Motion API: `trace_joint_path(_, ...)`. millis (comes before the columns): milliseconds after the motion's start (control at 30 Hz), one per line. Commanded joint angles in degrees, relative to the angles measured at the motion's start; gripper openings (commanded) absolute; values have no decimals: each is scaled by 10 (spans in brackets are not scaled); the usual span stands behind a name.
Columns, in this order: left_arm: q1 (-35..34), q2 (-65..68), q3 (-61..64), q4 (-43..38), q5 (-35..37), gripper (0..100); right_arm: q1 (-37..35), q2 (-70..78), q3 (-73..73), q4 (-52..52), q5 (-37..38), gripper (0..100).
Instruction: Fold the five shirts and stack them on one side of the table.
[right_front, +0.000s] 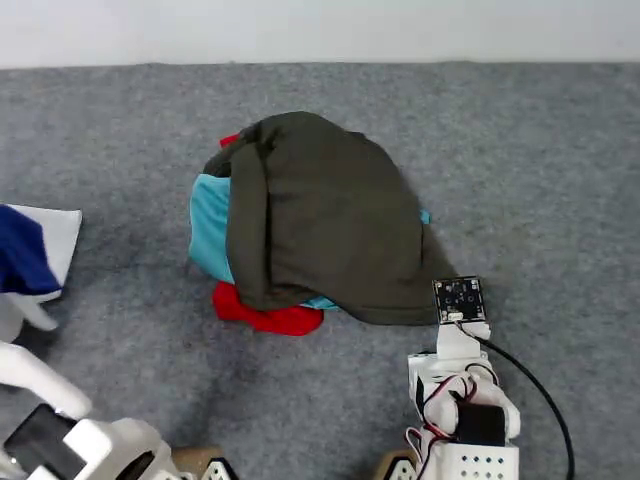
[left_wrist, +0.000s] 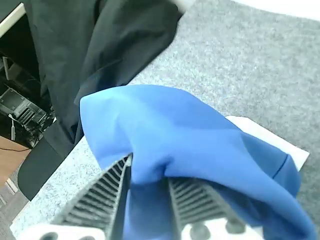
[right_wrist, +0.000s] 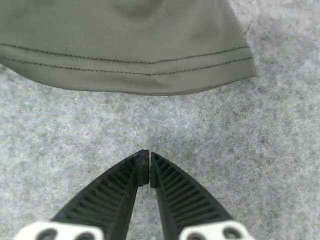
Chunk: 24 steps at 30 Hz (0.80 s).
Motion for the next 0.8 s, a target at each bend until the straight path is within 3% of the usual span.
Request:
trace_joint_path(0,-4,-38,14,-21,-44,135,-1,-7,9,-7,-4,9)
trace_joint_path(133,-3,-39,24,-21,-62,295,-1,-7,9,-7,-4,9)
trace_joint_path(333,59,-51,22,12,-102,301,-1,-7,9,-7,-4,9)
trace_joint_path(567,280,-106,24,193,-137,302,-1,-7,9,-7,-4,9)
trace_joint_path(767,462,-105,77,186,-81,304,-1,-7,9,-7,-4,9)
